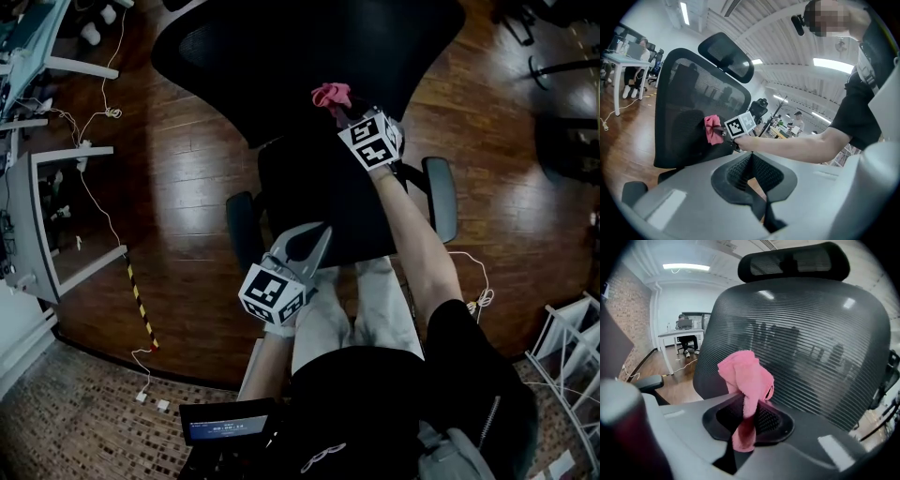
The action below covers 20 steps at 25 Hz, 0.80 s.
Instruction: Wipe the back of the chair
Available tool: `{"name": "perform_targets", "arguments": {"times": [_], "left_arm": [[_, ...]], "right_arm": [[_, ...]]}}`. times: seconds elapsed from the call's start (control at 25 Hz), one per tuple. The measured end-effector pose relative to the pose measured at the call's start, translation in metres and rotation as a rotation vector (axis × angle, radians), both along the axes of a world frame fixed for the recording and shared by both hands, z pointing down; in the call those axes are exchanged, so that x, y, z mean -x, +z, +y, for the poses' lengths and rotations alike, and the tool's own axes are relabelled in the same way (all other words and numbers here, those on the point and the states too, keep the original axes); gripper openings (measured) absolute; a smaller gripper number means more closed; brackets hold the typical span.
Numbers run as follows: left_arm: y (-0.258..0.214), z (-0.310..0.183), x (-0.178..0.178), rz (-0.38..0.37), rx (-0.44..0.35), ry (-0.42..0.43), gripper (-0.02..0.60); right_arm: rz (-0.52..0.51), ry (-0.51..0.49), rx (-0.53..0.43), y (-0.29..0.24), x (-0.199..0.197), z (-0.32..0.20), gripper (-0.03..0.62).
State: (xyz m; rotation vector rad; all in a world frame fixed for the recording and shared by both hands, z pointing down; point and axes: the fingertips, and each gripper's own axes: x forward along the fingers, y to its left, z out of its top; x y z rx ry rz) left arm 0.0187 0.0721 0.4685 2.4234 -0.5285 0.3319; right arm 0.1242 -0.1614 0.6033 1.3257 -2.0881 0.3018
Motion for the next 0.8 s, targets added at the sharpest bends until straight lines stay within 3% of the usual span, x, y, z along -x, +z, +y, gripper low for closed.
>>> {"name": "perform_targets", "arguments": {"times": [0.48,0.72,0.8], "left_arm": [[0.015,0.006,-0.047,-0.001,-0.002,0.045,-0.009],[0.021,0.012,-0.054,0.006,0.007,0.04,-0.009],[0.022,0.013,-0.051,0.009,0.012,0.04,-0.009]], "right_arm": [[-0.006,0.27,0.028,0.012,-0.15,0.036,0.041],[-0.008,0.499,0.049,0.017,-0.195,0.059,0.041],[-0.012,0.528,0.057,0.023,-0.194,0.062,0.041]]}}
